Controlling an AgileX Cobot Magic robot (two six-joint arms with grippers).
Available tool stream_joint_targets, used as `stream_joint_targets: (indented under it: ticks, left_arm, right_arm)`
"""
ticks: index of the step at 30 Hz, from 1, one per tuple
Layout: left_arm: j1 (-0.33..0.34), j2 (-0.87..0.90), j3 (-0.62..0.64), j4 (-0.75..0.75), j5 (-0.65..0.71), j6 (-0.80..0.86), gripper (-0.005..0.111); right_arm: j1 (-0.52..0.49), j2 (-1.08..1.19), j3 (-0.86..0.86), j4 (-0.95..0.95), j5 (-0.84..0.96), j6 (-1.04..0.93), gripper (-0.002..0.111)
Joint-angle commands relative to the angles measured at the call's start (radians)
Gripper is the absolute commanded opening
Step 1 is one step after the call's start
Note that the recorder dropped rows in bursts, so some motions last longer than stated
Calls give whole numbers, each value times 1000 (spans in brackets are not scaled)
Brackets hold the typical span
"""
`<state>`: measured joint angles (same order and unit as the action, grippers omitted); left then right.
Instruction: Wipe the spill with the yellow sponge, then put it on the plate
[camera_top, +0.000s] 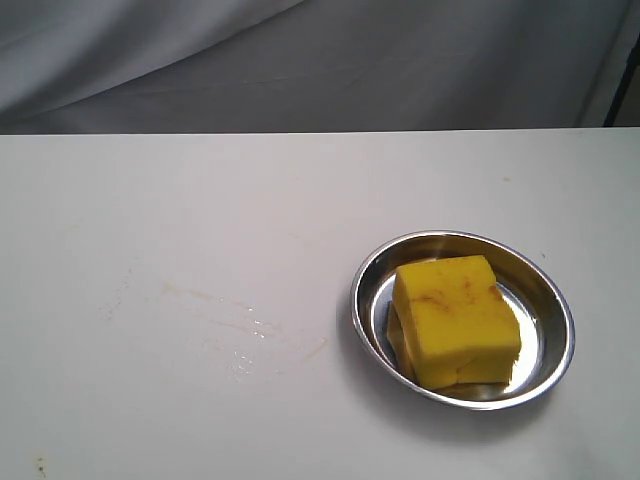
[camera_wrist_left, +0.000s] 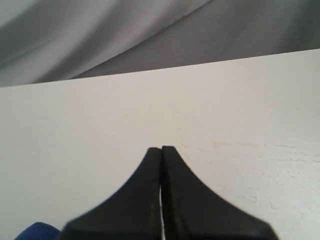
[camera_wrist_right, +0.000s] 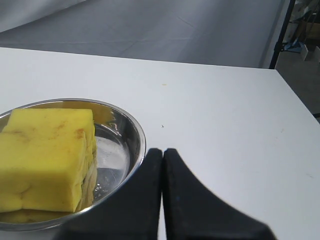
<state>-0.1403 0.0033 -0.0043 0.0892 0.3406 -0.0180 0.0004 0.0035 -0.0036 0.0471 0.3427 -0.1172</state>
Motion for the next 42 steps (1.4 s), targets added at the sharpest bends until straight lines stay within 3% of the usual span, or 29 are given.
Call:
stream_joint_targets:
  ticks: [1,4,15,42]
  left_arm:
    - [2,-3,4,-4,22,-27,0]
    - [10,-3,4,-4,22,-30,0]
    - [135,-3,4,-39,16,-88,0]
    - [138,-3,4,-45,20,2,0]
  right_arm:
    - [1,-4,4,4,-1,-2,0]
    - [1,-4,4,4,-1,-2,0]
    - [1,-4,4,4,-1,-2,0]
    - [1,-4,4,4,-1,-2,0]
